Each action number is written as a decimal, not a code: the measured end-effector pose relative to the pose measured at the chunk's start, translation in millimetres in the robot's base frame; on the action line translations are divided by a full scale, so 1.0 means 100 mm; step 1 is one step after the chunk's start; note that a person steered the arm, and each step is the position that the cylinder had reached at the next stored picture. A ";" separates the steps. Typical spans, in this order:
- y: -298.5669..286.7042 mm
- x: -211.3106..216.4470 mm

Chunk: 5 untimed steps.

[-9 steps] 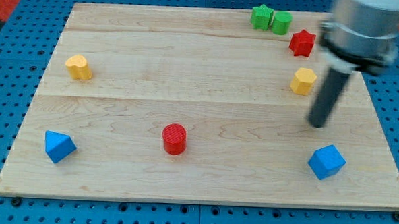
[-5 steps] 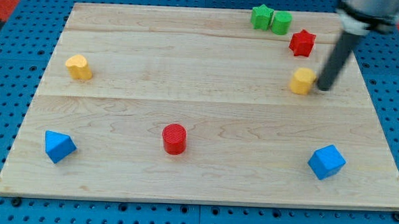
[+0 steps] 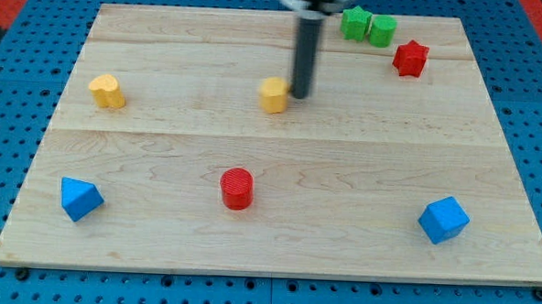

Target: Move the yellow hexagon between the yellow heart and the blue triangle

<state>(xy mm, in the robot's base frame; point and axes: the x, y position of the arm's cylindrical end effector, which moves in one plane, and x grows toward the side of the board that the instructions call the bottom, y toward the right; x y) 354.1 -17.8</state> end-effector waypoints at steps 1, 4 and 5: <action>-1.03 -0.32; -0.85 0.30; -1.56 0.20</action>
<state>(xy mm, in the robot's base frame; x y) 373.9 -173.9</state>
